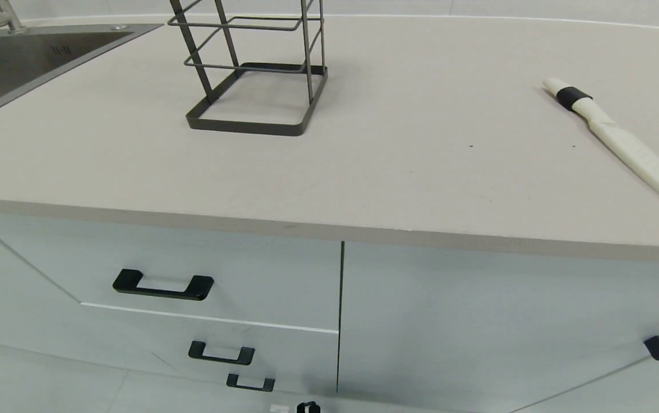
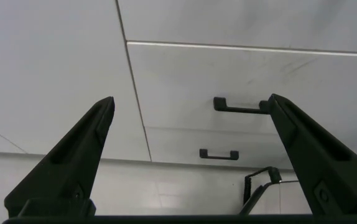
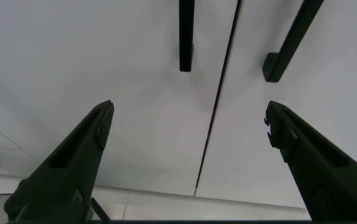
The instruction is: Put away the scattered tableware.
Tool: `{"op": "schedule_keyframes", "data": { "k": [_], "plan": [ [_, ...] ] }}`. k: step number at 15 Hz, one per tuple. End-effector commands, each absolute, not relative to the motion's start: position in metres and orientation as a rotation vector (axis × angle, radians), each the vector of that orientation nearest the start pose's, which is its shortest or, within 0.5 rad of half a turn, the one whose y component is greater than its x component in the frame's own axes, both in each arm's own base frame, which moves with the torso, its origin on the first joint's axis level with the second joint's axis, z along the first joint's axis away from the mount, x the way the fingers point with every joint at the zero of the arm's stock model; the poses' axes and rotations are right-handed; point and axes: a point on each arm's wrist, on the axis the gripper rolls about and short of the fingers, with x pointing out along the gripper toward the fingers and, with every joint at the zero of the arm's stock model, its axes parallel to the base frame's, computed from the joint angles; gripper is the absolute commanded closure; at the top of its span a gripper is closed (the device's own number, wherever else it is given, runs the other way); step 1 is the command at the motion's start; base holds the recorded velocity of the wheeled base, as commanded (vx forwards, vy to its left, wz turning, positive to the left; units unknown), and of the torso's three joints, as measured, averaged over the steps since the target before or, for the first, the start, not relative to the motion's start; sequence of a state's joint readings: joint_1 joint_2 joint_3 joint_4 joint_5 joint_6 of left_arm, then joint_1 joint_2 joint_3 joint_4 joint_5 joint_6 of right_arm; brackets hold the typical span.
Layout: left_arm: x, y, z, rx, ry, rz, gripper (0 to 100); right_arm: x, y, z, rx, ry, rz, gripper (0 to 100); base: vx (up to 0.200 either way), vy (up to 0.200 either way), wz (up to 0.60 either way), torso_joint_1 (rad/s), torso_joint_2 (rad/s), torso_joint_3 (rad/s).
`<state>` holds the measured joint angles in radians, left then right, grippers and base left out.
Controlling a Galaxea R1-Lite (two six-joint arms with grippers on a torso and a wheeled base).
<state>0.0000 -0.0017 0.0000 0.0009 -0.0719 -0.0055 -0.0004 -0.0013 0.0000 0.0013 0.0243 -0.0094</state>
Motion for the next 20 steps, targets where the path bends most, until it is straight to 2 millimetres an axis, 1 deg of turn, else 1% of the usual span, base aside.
{"op": "schedule_keyframes", "data": {
  "k": [1, 4, 7, 11, 14, 20],
  "plan": [
    [-0.0229, -0.0016, 0.0753, -0.006, 0.002, -0.072, 0, -0.0228, 0.0006, 0.0753, -0.009, 0.001, 0.025, 0, 0.0, 0.0, 0.0, 0.134, -0.2, -0.173],
    [-0.0229, -0.0016, 0.0753, -0.006, 0.002, -0.072, 0, -0.0228, 0.0006, 0.0753, -0.009, 0.001, 0.025, 0, 0.0, 0.0, 0.0, 0.194, -0.17, -0.255],
    [-0.0229, -0.0016, 0.0753, -0.006, 0.002, -0.072, 0, -0.0228, 0.0006, 0.0753, -0.009, 0.001, 0.025, 0, 0.0, 0.0, 0.0, 0.214, -0.67, -0.235],
    [-0.0229, -0.0016, 0.0755, -0.006, 0.0, -0.072, 0, -0.0228, 0.0006, 0.0753, -0.009, 0.001, 0.025, 0, 0.0, 0.0, 0.0, 0.104, -0.51, -0.253],
    [-0.0229, -0.0016, 0.0755, -0.006, 0.0, -0.072, 0, -0.0228, 0.0006, 0.0753, -0.009, 0.001, 0.025, 0, 0.0, 0.0, 0.0, 0.359, -0.47, -0.243],
    [-0.0229, -0.0016, 0.0755, -0.008, 0.0, -0.072, 0, -0.0228, 0.0006, 0.0755, -0.009, 0.0, 0.025, 0, 0.0, 0.0, 0.0, 0.26, -0.5, -0.251]
  ]
}}
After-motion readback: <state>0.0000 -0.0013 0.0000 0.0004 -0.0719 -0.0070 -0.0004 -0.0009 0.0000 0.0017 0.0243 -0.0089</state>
